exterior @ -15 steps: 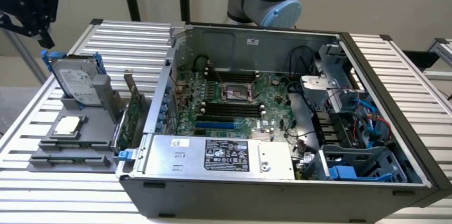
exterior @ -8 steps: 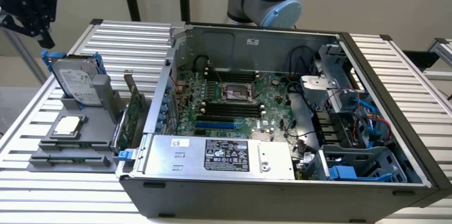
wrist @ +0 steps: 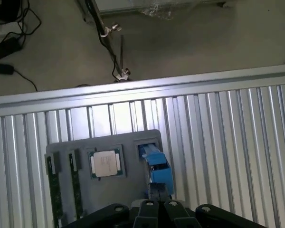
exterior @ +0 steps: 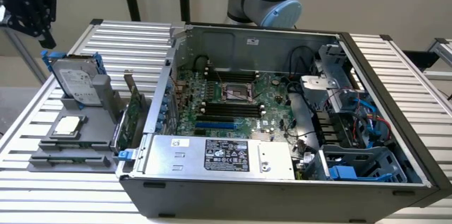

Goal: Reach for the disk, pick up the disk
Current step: 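Pick up the disk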

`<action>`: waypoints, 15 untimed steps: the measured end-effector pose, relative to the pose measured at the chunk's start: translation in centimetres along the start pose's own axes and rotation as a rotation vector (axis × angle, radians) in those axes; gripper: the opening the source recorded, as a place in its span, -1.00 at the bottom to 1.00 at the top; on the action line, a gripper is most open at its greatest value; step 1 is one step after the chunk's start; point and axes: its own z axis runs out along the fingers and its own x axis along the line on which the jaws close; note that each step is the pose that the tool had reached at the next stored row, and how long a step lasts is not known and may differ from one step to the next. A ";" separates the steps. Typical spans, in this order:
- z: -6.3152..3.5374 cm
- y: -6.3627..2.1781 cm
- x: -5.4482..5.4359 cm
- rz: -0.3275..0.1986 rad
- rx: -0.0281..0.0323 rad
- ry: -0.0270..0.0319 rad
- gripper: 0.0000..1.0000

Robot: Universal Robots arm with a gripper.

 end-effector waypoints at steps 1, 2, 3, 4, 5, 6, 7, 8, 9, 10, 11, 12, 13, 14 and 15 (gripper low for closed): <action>0.01 -0.03 0.0 -0.008 -0.0001 0.0003 -0.79; 0.02 -0.05 0.0 -0.015 -0.0003 0.0005 -0.79; 0.04 -0.06 -0.1 -0.021 -0.0004 0.0008 -0.79; 0.05 -0.06 -0.1 -0.026 -0.0005 0.0011 -0.79; 0.08 -0.05 -0.2 -0.032 -0.0004 0.0012 -0.79; 0.10 -0.04 -0.2 -0.038 -0.0003 0.0014 -0.79; 0.12 -0.03 -0.3 -0.044 -0.0003 0.0017 -0.79; 0.12 -0.03 -0.4 -0.050 -0.0004 0.0020 -0.79; 0.13 -0.02 -0.4 -0.056 -0.0005 0.0022 -0.79; 0.12 -0.02 -0.4 -0.059 -0.0007 0.0024 -0.76; 0.12 -0.02 -0.4 -0.060 -0.0007 0.0024 -0.76; 0.12 -0.02 -0.4 -0.061 -0.0007 0.0025 -0.64; 0.12 -0.02 -0.4 -0.061 -0.0007 0.0025 -0.51; 0.13 -0.02 -0.4 -0.061 -0.0007 0.0025 -0.51; 0.16 -0.02 -0.4 -0.061 -0.0006 0.0024 -0.40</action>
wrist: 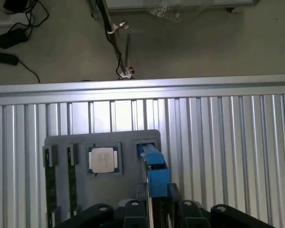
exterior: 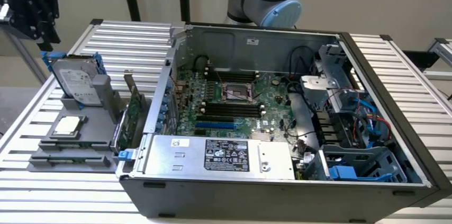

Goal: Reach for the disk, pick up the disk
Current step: 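Pick up the disk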

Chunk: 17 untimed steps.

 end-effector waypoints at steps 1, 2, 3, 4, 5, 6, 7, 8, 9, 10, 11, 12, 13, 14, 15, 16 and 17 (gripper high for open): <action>0.03 0.00 0.0 0.000 0.0000 0.0000 -0.28; 0.07 0.00 0.0 0.000 -0.0003 0.0002 -0.16; 0.14 0.00 -0.1 0.000 -0.0003 0.0001 -0.16; 0.24 0.00 -0.1 -0.001 -0.0001 0.0001 -0.05; 0.38 0.00 -0.1 -0.001 0.0000 0.0001 -0.05; 0.55 -0.01 -0.2 -0.001 0.0000 0.0001 0.08; 0.74 -0.01 -0.2 -0.001 0.0000 0.0001 0.08; 0.92 -0.02 -0.2 -0.002 0.0002 0.0002 0.08; 1.11 -0.02 -0.3 -0.002 0.0005 0.0002 0.08; 1.29 -0.03 -0.3 -0.003 0.0008 0.0003 0.08; 1.46 -0.04 -0.3 -0.004 0.0010 0.0006 0.08; 1.65 -0.05 -0.4 -0.005 0.0012 0.0008 0.08; 1.83 -0.05 -0.4 -0.006 0.0016 0.0009 0.08; 2.01 -0.06 -0.4 -0.007 0.0021 0.0008 0.08; 2.19 -0.06 -0.4 -0.008 0.0025 0.0008 0.08; 2.37 -0.07 -0.4 -0.008 0.0029 0.0008 0.08; 2.55 -0.07 -0.4 -0.010 0.0035 0.0009 0.08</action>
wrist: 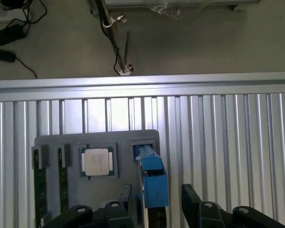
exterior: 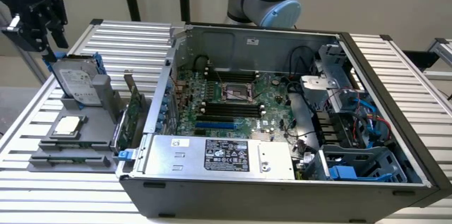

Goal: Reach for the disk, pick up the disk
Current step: 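Pick up the disk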

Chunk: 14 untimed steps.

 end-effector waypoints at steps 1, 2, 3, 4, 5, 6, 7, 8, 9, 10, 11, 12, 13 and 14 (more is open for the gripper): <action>0.19 0.02 0.0 -0.001 0.0010 0.0000 0.08; 0.37 0.06 0.0 -0.003 0.0024 0.0000 0.08; 0.55 0.10 0.0 -0.005 0.0042 0.0000 0.08; 0.73 0.15 0.0 -0.007 0.0062 0.0000 0.08; 0.89 0.20 0.0 -0.009 0.0081 0.0000 0.08; 1.04 0.25 0.0 -0.011 0.0098 0.0000 0.08; 1.20 0.28 0.0 -0.012 0.0108 0.0001 0.08; 1.38 0.30 0.0 -0.014 0.0118 0.0001 0.08; 1.56 0.33 0.0 -0.015 0.0125 0.0001 0.08; 1.74 0.34 0.0 -0.016 0.0127 0.0002 0.08; 1.92 0.33 0.0 -0.018 0.0128 0.0004 0.08; 2.11 0.33 0.0 -0.019 0.0128 0.0007 0.08; 2.29 0.32 0.1 -0.019 0.0128 0.0012 0.08; 2.45 0.32 0.1 -0.021 0.0127 0.0019 0.08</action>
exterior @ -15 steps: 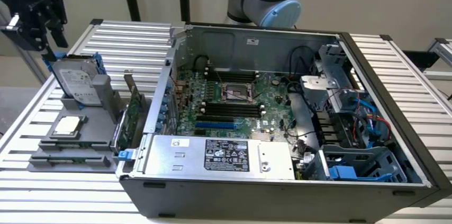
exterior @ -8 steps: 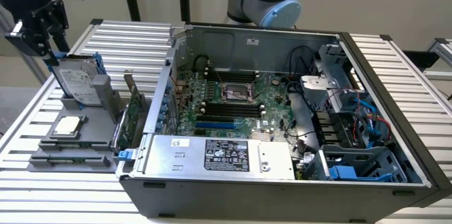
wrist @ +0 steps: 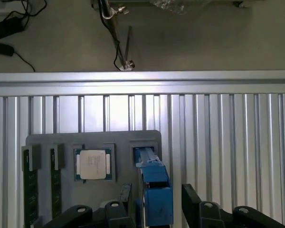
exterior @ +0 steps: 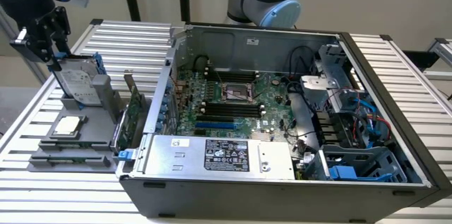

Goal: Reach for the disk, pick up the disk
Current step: 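Pick up the disk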

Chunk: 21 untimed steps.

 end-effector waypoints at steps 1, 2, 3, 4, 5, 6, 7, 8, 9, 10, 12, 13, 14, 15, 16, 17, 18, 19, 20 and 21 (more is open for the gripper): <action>0.16 0.00 0.0 -0.002 0.0003 0.0005 0.08; 0.30 0.00 0.0 -0.003 0.0006 0.0011 0.08; 0.43 0.01 0.0 -0.005 0.0014 0.0016 0.08; 0.56 0.03 0.0 -0.007 0.0025 0.0020 0.08; 0.66 0.04 0.0 -0.009 0.0033 0.0023 0.08; 0.75 0.05 0.0 -0.011 0.0043 0.0028 0.08; 0.83 0.06 0.0 -0.013 0.0057 0.0033 0.08; 0.90 0.07 0.0 -0.014 0.0070 0.0037 0.08; 0.95 0.09 0.0 -0.016 0.0080 0.0041 0.08; 0.99 0.10 0.0 -0.017 0.0090 0.0044 0.08; 1.04 0.12 0.0 -0.020 0.0101 0.0049 0.04; 1.05 0.13 0.0 -0.022 0.0102 0.0052 -0.09; 1.06 0.15 0.0 -0.023 0.0103 0.0054 -0.09; 1.06 0.17 0.0 -0.025 0.0103 0.0057 -0.22; 1.06 0.20 0.0 -0.028 0.0101 0.0058 -0.22; 1.06 0.24 0.0 -0.030 0.0101 0.0060 -0.22; 1.06 0.27 0.0 -0.033 0.0101 0.0061 -0.22; 1.07 0.30 0.0 -0.035 0.0101 0.0063 -0.22; 1.08 0.32 0.0 -0.037 0.0103 0.0064 -0.22; 1.09 0.34 0.0 -0.039 0.0103 0.0068 -0.22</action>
